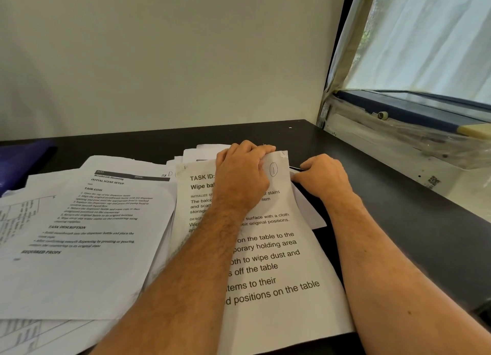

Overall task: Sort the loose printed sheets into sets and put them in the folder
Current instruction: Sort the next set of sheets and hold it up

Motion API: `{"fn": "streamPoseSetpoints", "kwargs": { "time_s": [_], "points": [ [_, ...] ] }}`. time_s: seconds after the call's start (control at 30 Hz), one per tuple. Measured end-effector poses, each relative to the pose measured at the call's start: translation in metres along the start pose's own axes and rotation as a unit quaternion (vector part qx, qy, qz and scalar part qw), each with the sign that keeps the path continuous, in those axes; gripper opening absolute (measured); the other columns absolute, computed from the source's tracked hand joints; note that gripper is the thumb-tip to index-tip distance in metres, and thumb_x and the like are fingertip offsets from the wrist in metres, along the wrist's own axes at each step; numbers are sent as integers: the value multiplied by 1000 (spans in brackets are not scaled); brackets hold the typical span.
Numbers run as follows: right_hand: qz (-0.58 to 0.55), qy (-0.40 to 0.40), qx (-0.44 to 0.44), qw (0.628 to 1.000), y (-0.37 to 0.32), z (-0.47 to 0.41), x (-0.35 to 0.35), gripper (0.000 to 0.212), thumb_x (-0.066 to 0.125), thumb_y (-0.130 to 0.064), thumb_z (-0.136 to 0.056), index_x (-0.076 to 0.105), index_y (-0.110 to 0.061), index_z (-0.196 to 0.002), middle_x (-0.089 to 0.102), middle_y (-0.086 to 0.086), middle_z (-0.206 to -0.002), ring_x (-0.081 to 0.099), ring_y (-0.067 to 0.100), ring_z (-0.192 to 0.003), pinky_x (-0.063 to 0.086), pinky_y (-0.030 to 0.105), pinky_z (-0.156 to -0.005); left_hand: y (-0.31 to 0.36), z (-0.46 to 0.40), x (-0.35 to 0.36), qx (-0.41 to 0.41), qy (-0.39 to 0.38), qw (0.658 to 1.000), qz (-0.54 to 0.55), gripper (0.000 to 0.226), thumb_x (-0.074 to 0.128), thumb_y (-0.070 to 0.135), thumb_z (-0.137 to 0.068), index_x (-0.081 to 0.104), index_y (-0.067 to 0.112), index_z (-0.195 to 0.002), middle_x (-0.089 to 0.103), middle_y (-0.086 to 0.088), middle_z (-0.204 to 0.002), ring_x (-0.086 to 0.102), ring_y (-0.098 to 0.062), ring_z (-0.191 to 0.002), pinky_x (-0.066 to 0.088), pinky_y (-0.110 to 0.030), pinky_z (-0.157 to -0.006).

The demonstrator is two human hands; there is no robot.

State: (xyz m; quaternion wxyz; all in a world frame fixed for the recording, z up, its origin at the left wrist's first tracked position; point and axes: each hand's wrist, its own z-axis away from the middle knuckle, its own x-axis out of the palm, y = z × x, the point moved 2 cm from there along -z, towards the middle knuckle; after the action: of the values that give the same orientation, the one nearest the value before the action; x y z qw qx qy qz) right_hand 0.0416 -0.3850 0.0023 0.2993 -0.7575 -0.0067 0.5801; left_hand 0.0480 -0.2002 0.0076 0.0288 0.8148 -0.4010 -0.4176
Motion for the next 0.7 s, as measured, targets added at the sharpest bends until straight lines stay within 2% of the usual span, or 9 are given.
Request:
{"fn": "streamPoseSetpoints", "kwargs": {
  "time_s": [0.07,0.1,0.17,0.27,0.37,0.43,0.53,0.6,0.7],
  "points": [
    [-17,53,-23,998,-2,-1,-1,24,61,-36,-95,72,-23,-112,64,4,-120,59,25,-109,51,42,-96,1,0,-1,-6,-3,1000,-1,42,52,18,-97,58,27,-137,56,3,-108,49,-14,-104,27,-36,-109],
    [-59,91,-39,993,-3,0,-3,21,57,-35,-96,72,-27,-108,62,4,-124,58,25,-110,51,42,-96,1,0,-1,-8,-2,1000,-1,42,52,18,-97,58,27,-137,56,3,-108,49,-14,-105,27,-35,-109],
    [-186,143,-73,969,-9,5,-12,24,51,-30,-100,74,-25,-102,67,1,-119,60,13,-98,49,32,-90,1,0,-2,-12,0,1000,0,42,52,18,-97,57,27,-138,57,3,-109,49,-15,-106,27,-35,-109],
    [-349,37,-111,930,-23,18,-20,31,49,-32,-103,76,-18,-98,75,-2,-89,58,3,-67,48,25,-71,0,-1,-2,-18,-5,1000,0,41,53,22,-97,57,27,-138,57,3,-112,49,-15,-109,27,-35,-110],
    [-317,-76,-129,936,-30,29,-17,32,50,-34,-103,71,-14,-91,66,-12,-59,55,1,-45,43,16,-49,-1,-1,-2,-19,-2,1000,-2,40,52,23,-97,57,27,-137,56,3,-112,49,-15,-109,28,-35,-109],
    [-287,-107,-119,945,-30,29,-14,22,55,-27,-101,71,-12,-98,70,-8,-70,60,1,-49,44,20,-50,-2,-1,-2,-18,3,1000,-1,41,51,20,-97,57,27,-137,55,3,-110,47,-13,-105,29,-35,-108],
    [-300,-159,-93,936,-29,27,-13,14,57,-15,-99,70,-14,-106,76,5,-93,74,16,-74,56,31,-62,-5,-1,-1,-18,12,1000,4,39,51,22,-98,57,27,-137,55,4,-110,46,-10,-103,32,-34,-108],
    [-314,-190,-74,927,-27,27,-8,16,56,-15,-100,70,-17,-108,78,5,-95,76,21,-83,60,37,-70,-7,-1,-2,-19,23,1000,4,37,51,24,-99,57,25,-136,58,3,-113,50,-12,-107,31,-35,-113],
    [-358,-200,-48,911,-29,29,-5,18,55,-15,-101,70,-16,-110,78,5,-95,76,22,-86,61,43,-78,-12,-2,-11,-30,34,999,-23,39,52,24,-98,56,23,-138,62,1,-121,55,-15,-117,16,-38,-125]
  ]
}}
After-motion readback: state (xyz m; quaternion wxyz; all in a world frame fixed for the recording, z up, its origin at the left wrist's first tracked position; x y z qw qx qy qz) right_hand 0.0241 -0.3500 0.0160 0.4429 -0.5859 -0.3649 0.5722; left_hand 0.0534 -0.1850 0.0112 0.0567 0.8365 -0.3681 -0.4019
